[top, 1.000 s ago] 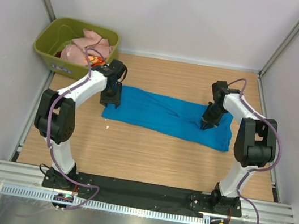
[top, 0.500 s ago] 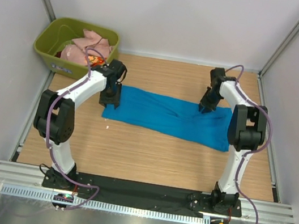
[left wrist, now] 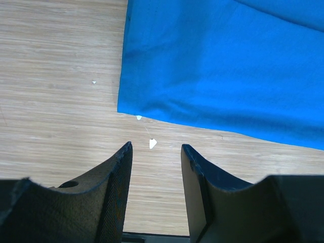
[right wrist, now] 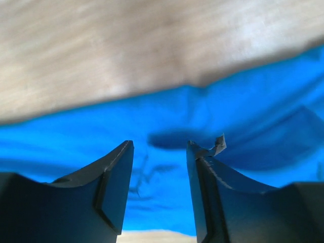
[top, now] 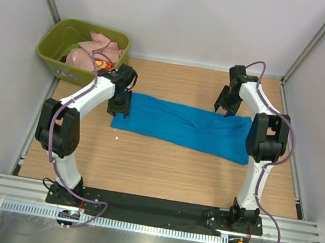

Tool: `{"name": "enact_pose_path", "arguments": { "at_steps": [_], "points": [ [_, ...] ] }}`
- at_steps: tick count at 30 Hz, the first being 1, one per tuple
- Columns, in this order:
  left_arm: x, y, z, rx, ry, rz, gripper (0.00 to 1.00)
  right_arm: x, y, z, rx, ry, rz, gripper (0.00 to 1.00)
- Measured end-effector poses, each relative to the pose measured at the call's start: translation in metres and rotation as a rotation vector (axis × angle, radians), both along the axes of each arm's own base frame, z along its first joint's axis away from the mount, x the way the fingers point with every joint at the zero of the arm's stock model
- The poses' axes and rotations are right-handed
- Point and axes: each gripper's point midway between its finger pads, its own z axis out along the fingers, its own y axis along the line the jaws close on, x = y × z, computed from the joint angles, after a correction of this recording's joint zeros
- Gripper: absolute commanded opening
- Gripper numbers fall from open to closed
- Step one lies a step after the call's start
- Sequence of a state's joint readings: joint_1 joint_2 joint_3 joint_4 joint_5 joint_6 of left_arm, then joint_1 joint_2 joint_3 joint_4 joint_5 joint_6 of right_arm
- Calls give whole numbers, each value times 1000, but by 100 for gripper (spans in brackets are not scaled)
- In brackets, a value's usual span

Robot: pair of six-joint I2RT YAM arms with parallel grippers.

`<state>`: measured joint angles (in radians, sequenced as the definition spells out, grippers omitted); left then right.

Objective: Fold and stack the t-shirts
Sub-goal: Fold the tshirt

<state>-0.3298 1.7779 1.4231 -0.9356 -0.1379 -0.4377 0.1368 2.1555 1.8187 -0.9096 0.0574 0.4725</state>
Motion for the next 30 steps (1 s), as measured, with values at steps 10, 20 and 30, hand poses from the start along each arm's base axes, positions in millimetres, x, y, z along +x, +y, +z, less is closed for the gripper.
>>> {"name": "enact_pose_path", "arguments": {
  "at_steps": [10, 20, 30],
  "points": [
    [-1, -3, 0, -18, 6, -6, 45, -15, 16, 13, 87, -8, 100, 41],
    [-1, -4, 0, -21, 7, -7, 45, -23, 18, -20, 66, 95, 88, 45],
    [-1, -4, 0, -27, 9, -7, 45, -25, 24, -34, 50, 123, 100, 27]
  ]
}}
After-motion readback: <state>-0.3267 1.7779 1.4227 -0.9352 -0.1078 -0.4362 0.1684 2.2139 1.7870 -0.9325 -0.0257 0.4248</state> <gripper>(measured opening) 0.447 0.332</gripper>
